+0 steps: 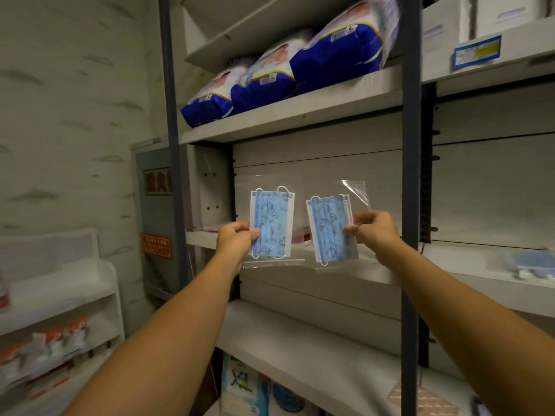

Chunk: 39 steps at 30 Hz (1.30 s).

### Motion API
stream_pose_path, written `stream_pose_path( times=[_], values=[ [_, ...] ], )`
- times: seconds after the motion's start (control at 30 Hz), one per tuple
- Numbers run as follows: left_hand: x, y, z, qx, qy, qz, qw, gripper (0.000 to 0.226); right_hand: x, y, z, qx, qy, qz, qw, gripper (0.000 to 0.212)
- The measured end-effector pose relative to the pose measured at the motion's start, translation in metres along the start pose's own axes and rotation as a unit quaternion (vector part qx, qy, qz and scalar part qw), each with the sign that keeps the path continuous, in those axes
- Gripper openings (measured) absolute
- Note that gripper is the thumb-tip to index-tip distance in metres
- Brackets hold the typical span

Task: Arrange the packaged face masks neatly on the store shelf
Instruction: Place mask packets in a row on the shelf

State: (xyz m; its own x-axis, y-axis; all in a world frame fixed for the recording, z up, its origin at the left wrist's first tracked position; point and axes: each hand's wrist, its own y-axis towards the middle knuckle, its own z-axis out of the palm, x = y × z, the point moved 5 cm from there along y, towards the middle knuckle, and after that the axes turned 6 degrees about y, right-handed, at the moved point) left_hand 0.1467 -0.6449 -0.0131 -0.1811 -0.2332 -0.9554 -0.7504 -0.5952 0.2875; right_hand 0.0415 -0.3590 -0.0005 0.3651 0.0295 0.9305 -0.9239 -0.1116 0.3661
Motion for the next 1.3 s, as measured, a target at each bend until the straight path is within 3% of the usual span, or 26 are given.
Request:
stream_pose_path(
  times=[0.43, 0.9, 1.03, 1.2, 1.3],
  values=[
    [0.014, 0.125, 0.062, 0.053, -0.032, 0.009, 0.998, 0.015, -0.008, 0.109, 0.015, -0.092, -0.002, -0.019, 0.996, 0.018],
    [0.021, 0.215, 0.121, 0.107, -0.06, 0.023, 0.992, 0.014, 0.003, 0.16, -0.007, -0.209, -0.053, -0.08, 0.973, 0.017],
    [0.037, 0.226, 0.15, 0.152, -0.01, 0.013, 0.988, 0.005, 0.001, 0.165, -0.015, -0.248, -0.082, -0.081, 0.962, 0.013],
    [0.058, 0.232, 0.187, 0.186, 0.053, 0.029, 0.981, 0.036, -0.002, 0.169, -0.026, -0.262, -0.162, -0.056, 0.95, 0.007],
    [0.066, 0.233, 0.205, 0.216, 0.102, 0.03, 0.971, 0.029, -0.003, 0.168, -0.028, -0.264, -0.196, -0.037, 0.944, 0.007]
  ],
)
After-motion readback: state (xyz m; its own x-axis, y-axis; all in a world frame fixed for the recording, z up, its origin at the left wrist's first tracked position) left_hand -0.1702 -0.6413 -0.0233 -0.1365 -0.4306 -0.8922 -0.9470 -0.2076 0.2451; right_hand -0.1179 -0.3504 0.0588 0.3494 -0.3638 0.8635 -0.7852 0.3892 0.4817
